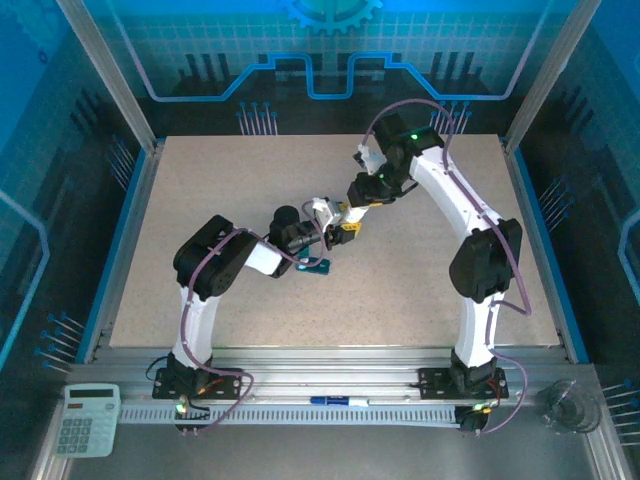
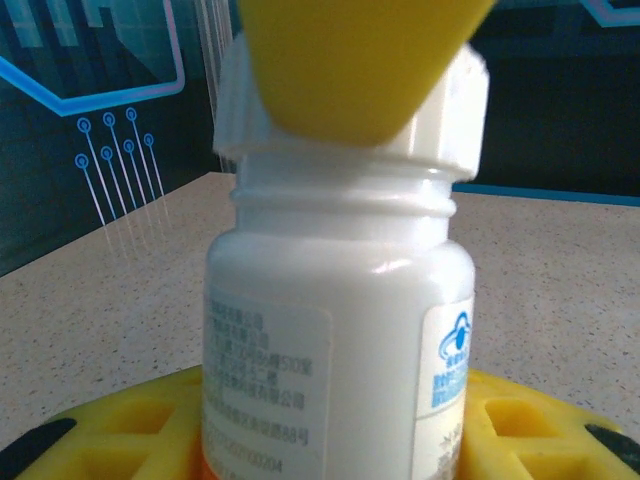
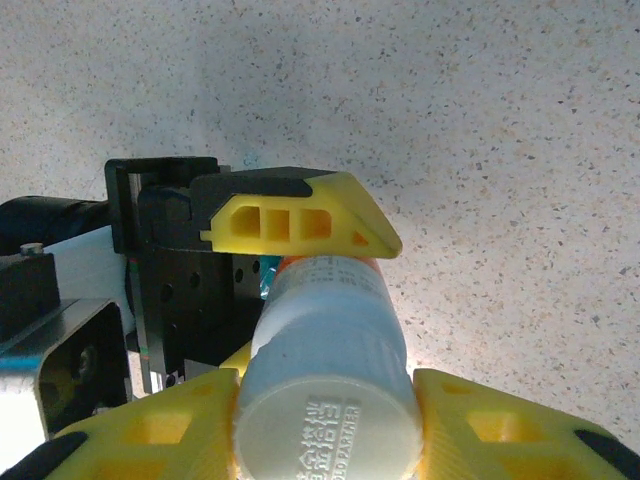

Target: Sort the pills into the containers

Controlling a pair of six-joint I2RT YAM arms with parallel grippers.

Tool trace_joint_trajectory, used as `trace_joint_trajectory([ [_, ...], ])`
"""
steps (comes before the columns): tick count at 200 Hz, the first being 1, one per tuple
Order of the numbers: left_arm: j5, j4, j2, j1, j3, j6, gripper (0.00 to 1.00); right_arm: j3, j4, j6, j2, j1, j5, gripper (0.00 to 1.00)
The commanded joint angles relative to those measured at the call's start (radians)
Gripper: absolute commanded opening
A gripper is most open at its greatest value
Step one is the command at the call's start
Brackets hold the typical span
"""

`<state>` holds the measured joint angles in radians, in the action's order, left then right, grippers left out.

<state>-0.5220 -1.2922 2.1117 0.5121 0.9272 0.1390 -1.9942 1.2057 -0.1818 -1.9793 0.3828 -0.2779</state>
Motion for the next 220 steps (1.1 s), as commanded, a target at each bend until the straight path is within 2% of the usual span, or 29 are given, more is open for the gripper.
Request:
trace_joint_trajectory([
  [1, -0.041, -0.045, -0.017, -0.004, 0.025, 0.022, 0.00, 0.008, 0.008, 0.002, -0.024, 0.016, -0.020, 0.44],
  [78, -0.072, -0.035, -0.035, -0.004, 0.030, 0.024, 0.00, 0.007, 0.025, 0.005, -0.064, 0.013, -0.029, 0.44],
  [124, -0.065, -0.052, -0.037, -0.004, 0.042, 0.002, 0.00, 0.132, -0.106, -0.172, -0.007, 0.007, -0.120, 0.44],
  [160, -0.069, -0.045, -0.035, -0.004, 0.044, 0.004, 0.00, 0.153, -0.122, -0.224, 0.006, 0.010, -0.130, 0.44],
  [220, -0.064, -0.041, -0.022, -0.003, 0.044, 0.003, 0.00, 0.145, -0.121, -0.230, 0.023, 0.006, -0.100, 0.53],
])
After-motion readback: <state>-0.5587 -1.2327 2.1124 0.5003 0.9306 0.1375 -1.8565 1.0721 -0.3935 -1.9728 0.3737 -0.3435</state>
